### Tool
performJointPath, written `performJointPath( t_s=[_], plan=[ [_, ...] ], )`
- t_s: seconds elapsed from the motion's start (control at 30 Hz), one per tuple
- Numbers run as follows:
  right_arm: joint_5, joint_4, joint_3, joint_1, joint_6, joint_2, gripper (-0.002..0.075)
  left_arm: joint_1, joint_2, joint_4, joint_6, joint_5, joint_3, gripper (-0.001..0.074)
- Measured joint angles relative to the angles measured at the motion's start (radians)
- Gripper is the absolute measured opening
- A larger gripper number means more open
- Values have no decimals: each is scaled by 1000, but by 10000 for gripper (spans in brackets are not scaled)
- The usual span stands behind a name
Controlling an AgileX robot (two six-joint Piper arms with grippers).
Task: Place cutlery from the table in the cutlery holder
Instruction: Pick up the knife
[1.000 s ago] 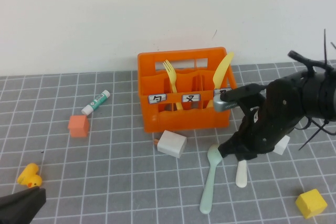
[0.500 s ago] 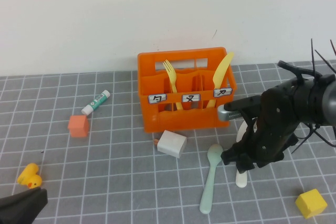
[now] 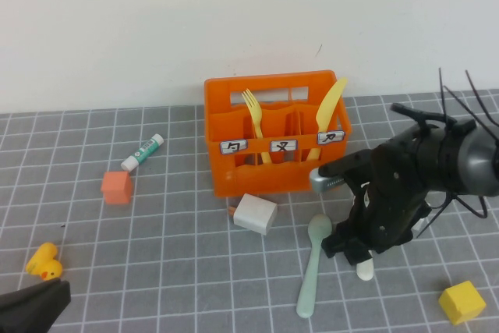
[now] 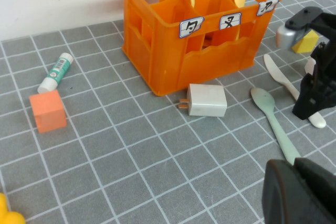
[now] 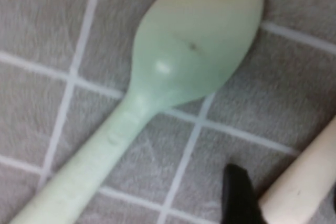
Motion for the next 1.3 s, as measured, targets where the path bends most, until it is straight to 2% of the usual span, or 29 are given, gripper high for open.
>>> performJointPath(
  t_s=[0.4,0.9,1.3],
  plan=[
    [82,-108,-2,11,0,0,367,0,0,0,1,0,0,0],
    [62,-36,-2,7,-107,0,365,0,0,0,3,0,0,0],
    [59,-14,-2,7,-113,0,279,0,0,0,5,0,0,0]
  ],
)
